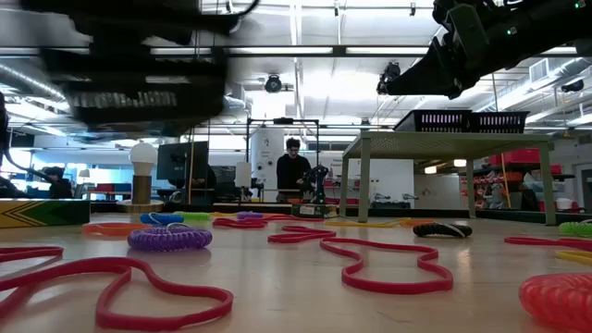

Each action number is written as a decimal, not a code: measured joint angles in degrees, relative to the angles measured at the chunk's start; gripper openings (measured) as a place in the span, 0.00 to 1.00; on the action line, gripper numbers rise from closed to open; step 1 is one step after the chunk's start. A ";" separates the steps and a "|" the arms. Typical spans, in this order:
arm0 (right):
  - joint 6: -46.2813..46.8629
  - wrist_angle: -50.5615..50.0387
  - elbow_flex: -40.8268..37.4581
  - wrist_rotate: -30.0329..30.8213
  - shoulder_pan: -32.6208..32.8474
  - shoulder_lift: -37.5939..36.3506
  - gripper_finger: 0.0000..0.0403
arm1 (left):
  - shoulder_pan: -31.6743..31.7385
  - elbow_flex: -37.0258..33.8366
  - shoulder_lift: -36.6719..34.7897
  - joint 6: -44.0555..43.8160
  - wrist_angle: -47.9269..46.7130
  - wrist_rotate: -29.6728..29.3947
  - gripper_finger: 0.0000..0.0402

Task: Pick & Place Office Desk Supplies
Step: Put the black basket on the shelf

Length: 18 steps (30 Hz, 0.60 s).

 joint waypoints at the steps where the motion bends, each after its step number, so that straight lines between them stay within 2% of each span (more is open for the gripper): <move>1: 0.00 0.04 0.00 -0.01 0.00 0.00 0.06 | 1.01 -0.02 0.49 -3.49 1.21 -2.99 0.04; 4: -0.12 0.83 0.00 0.00 0.00 0.00 0.06 | 3.65 -0.06 3.10 -10.39 7.52 -9.05 0.04; 8: -0.79 1.27 0.00 0.01 -0.02 0.00 0.06 | 7.37 -0.06 8.01 -9.79 18.99 -10.77 0.04; 14: -3.29 1.27 0.00 0.04 -0.37 0.00 0.06 | 15.22 0.04 16.77 -0.23 29.10 0.24 0.04; 18: -3.29 1.10 0.00 0.17 -0.66 0.00 0.06 | 19.43 0.05 20.41 5.20 33.17 2.70 0.04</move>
